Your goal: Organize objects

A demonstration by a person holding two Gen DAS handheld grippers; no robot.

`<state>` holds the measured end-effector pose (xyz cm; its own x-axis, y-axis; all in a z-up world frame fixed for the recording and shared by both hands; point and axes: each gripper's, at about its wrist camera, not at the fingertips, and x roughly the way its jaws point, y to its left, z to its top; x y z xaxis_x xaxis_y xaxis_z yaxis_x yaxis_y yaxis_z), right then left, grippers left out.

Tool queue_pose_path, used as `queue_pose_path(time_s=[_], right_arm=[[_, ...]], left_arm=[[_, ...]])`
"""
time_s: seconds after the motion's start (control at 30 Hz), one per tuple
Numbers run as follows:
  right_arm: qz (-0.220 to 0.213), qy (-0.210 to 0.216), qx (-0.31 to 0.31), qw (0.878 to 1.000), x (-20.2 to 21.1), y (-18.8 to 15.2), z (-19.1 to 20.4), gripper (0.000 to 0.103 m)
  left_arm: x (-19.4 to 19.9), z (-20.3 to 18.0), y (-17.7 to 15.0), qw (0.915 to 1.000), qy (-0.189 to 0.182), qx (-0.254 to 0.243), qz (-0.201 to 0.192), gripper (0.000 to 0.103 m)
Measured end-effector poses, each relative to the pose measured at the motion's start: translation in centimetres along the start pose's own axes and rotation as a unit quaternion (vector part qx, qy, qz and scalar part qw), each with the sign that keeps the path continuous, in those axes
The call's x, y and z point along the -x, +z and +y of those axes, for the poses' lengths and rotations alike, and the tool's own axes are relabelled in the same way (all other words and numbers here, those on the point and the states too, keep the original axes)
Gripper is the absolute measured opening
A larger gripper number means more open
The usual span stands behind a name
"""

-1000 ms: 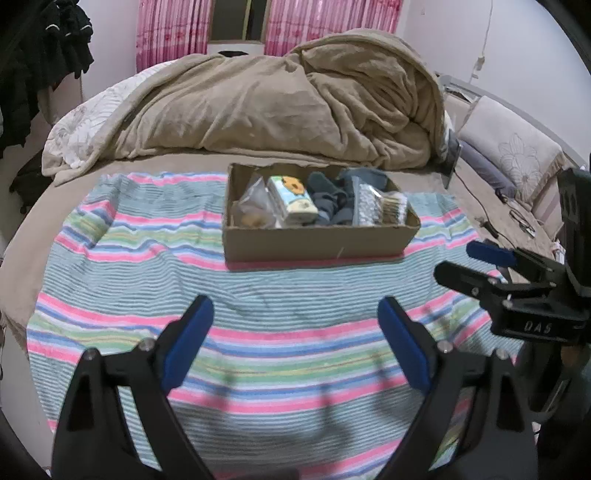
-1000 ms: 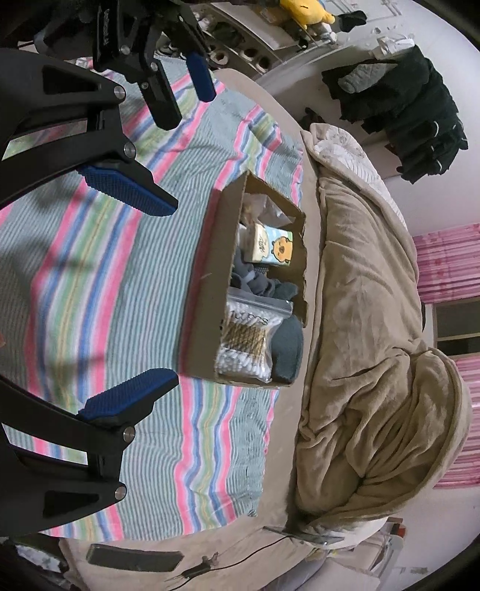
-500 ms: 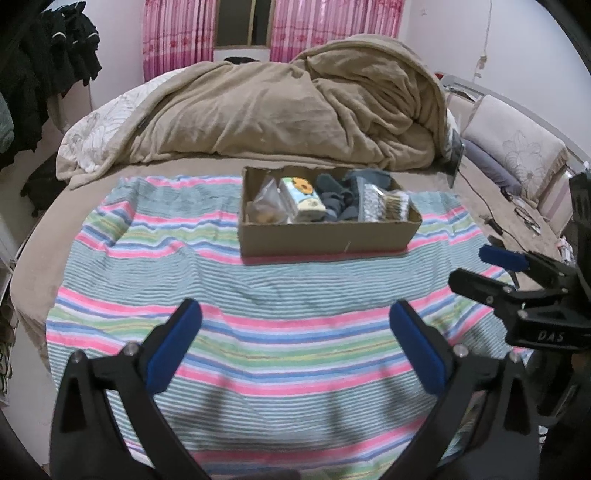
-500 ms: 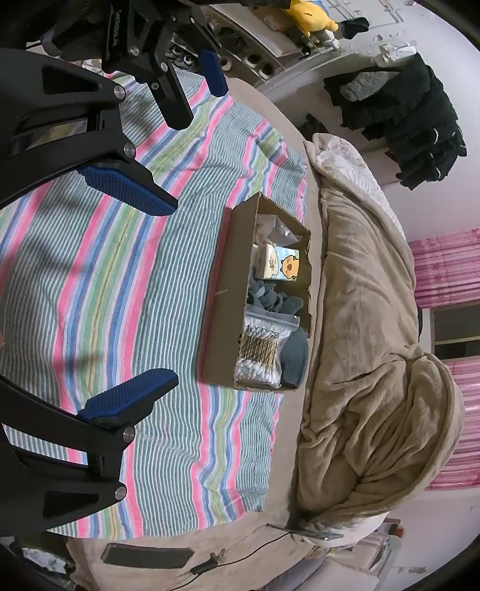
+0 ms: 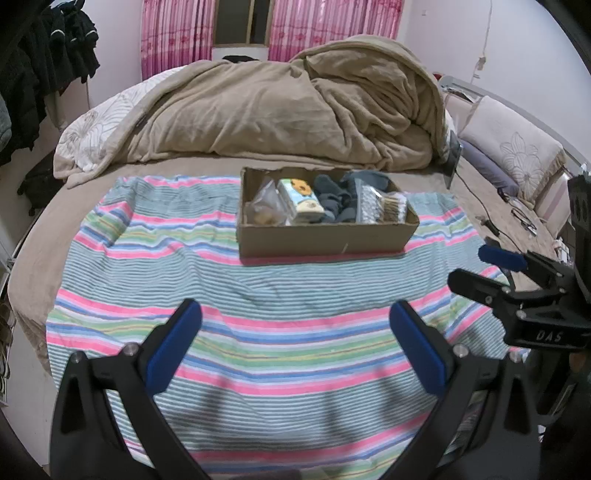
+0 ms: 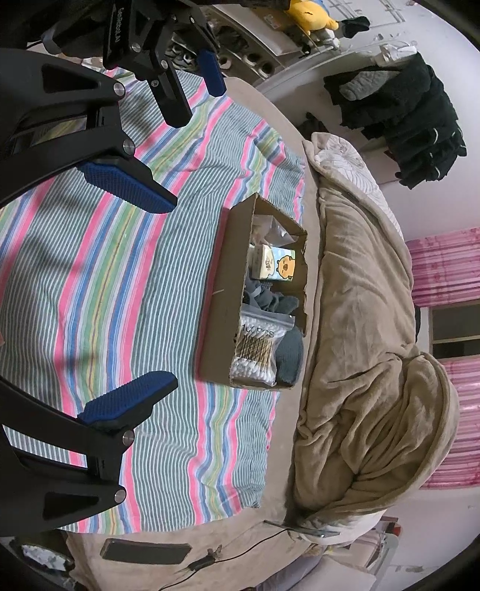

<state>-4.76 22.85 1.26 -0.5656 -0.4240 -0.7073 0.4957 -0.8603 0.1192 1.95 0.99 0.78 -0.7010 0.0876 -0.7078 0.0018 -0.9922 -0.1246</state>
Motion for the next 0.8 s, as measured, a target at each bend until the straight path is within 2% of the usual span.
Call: queue_pose_path(time_s=[0.8], right_arm=[[0.007, 0.002, -0.005, 1.0, -0.78, 0.33, -0.6, 0.089]], left_arm=[[-0.79, 0.36, 0.51, 1.0, 0.003, 0.002, 0.006, 0.102]])
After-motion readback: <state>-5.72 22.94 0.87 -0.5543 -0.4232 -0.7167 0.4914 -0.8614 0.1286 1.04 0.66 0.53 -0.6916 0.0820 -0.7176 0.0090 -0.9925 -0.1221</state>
